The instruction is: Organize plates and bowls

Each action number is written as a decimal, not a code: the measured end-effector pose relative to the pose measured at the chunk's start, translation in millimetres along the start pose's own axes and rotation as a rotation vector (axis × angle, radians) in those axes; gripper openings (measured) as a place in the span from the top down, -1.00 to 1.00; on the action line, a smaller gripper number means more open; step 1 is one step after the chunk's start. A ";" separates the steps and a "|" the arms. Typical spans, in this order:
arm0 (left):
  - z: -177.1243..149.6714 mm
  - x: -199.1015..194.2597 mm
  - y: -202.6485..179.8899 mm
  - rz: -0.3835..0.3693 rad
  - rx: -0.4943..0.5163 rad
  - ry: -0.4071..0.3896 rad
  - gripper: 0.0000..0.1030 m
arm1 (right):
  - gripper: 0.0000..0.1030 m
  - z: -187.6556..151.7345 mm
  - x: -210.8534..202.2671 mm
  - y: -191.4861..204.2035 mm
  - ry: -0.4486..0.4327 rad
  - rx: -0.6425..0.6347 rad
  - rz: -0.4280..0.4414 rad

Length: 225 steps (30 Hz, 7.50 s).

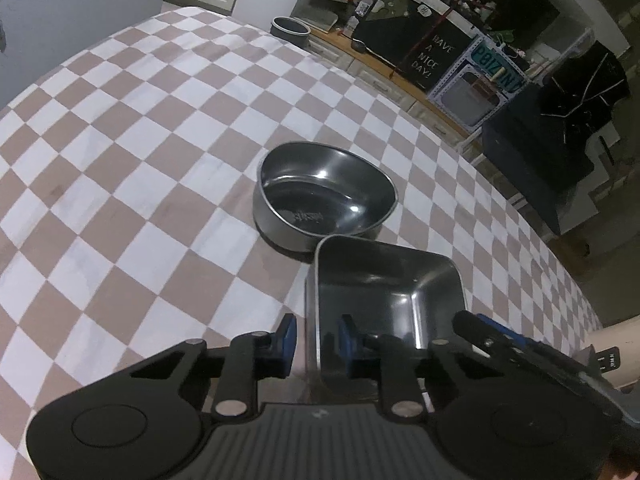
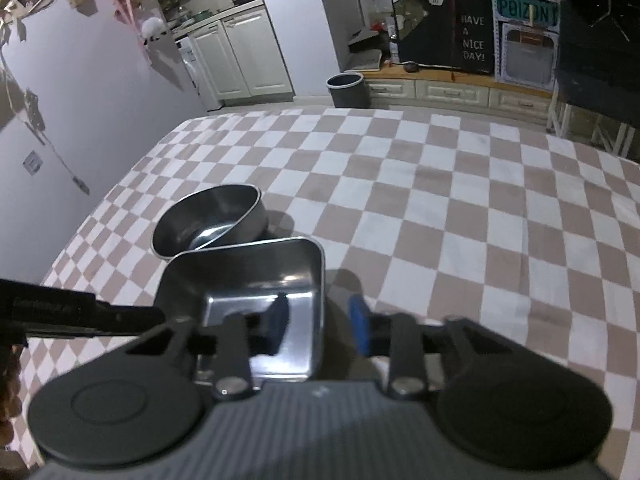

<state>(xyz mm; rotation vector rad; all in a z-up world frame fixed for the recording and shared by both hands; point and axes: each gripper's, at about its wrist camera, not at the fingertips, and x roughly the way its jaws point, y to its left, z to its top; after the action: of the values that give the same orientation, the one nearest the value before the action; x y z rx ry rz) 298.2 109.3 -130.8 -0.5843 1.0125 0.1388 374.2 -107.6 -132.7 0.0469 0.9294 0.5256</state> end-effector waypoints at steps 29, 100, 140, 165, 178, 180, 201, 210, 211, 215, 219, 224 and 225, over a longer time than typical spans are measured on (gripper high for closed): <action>-7.0 -41.3 -35.9 -0.026 0.168 -0.102 0.82 | 0.92 -1.5 -52.3 3.7 -0.080 0.013 -0.019; -205.0 12.9 -192.4 -0.189 0.678 0.169 0.76 | 0.90 -166.9 -211.6 -105.0 -0.018 0.231 -0.393; -181.1 -18.3 -205.4 -0.256 0.655 0.068 -1.00 | -0.37 -162.6 -242.0 -132.8 -0.140 0.451 -0.414; -74.4 17.0 -311.1 -0.221 0.795 -0.124 -1.00 | -0.47 -149.1 -183.0 -255.5 -0.408 1.416 -0.380; -89.5 47.7 -365.5 -0.268 0.878 -0.110 -1.00 | 0.16 -142.5 -130.9 -257.2 -0.394 1.497 -0.314; -91.9 51.0 -365.5 -0.267 0.875 -0.101 -1.00 | 0.31 -142.6 -133.2 -258.5 -0.398 1.469 -0.307; -100.4 91.1 -390.3 -0.261 0.840 -0.057 -0.47 | 0.90 -122.7 -169.4 -282.1 -0.285 0.963 -0.487; -101.4 129.1 -394.7 -0.267 0.765 0.055 0.58 | 0.90 -108.5 -166.8 -282.8 -0.171 0.695 -0.467; -101.9 132.3 -394.9 -0.267 0.762 0.065 0.67 | 0.90 -108.6 -166.4 -283.7 -0.168 0.687 -0.464; -105.4 140.6 -394.2 -0.258 0.766 0.091 0.76 | 0.90 -108.2 -164.3 -287.0 -0.161 0.672 -0.463; -104.8 141.5 -391.1 -0.246 0.772 0.094 0.93 | 0.90 -110.1 -168.7 -282.9 -0.184 0.681 -0.455; -104.6 129.0 -385.2 -0.253 0.790 0.073 0.96 | 0.90 -111.0 -175.7 -282.1 -0.225 0.699 -0.425; -103.8 125.4 -384.0 -0.257 0.790 0.066 0.96 | 0.90 -109.6 -177.3 -280.8 -0.231 0.693 -0.424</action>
<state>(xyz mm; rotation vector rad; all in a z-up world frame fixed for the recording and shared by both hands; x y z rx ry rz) 429.5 -286.5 -123.7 0.0112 0.9533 -0.4955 319.5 -453.0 -139.1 0.5144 0.8269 -0.2092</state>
